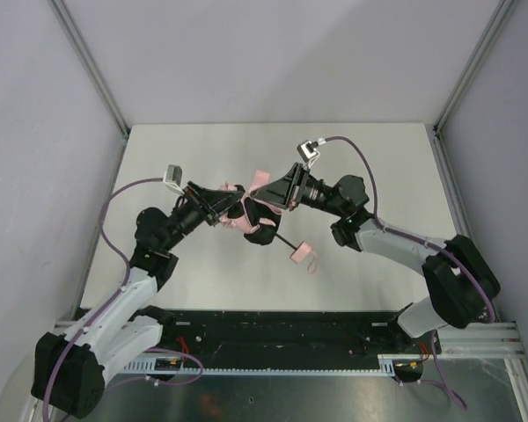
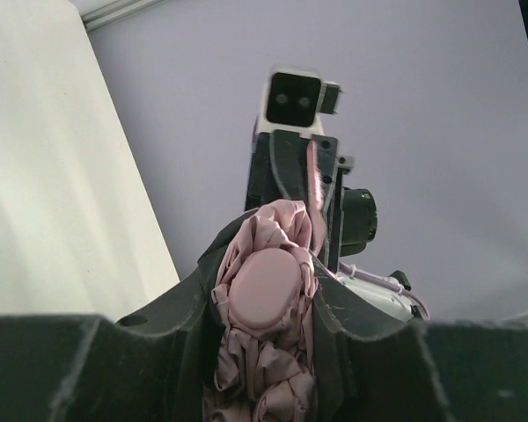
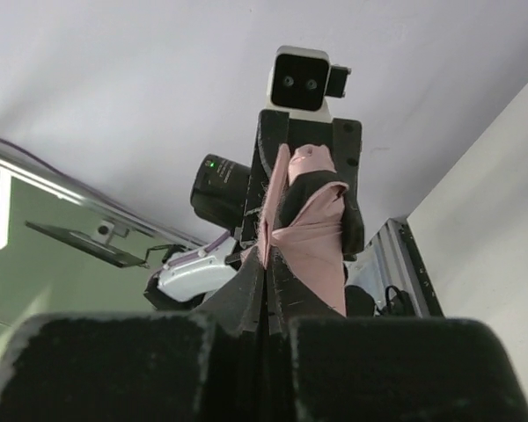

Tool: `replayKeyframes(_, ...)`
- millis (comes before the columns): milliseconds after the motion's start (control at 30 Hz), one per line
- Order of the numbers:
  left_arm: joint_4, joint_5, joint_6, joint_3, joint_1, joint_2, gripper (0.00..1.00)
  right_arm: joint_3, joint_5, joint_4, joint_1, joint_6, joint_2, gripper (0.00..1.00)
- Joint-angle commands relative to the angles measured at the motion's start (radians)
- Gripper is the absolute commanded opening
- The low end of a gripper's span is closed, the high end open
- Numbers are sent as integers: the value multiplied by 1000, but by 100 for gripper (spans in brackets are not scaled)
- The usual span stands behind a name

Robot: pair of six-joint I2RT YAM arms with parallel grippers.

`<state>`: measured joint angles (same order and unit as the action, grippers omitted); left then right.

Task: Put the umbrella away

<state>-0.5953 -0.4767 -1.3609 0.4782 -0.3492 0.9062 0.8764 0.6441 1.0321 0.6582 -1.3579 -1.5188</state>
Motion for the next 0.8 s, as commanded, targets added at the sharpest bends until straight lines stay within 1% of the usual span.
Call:
replayKeyframes(0,274,-4,88,-32,21,29,0,50,-16,129,77,213,216,0)
replayKeyframes(67,277,-11,76,-37,29,35,0,40,-7,44,106,312,253,0)
replayKeyframes(133,278,-19,67,-38,38,44,0,48,-25,-118,159,492,298,0)
replayKeyframes(200,280,-26,58,-33,46,56,0,58,-40,-219,209,618,318,0)
replayKeyframes(300,297,-34,43,-19,51,68,0,102,-106,-453,291,859,343,0)
replayKeyframes(367,314,-31,36,-11,51,69,0,127,-134,-544,340,960,347,0)
replayKeyframes(467,331,-33,32,-1,52,73,0,183,-210,-702,426,1129,348,0)
replayKeyframes(600,349,-48,39,25,50,82,0,230,-317,-881,519,1295,328,0)
replayKeyframes(700,373,-60,56,50,51,88,0,269,-458,-1015,597,1440,300,0)
replayKeyframes(767,403,-62,80,73,50,93,0,284,-550,-1067,644,1523,273,0)
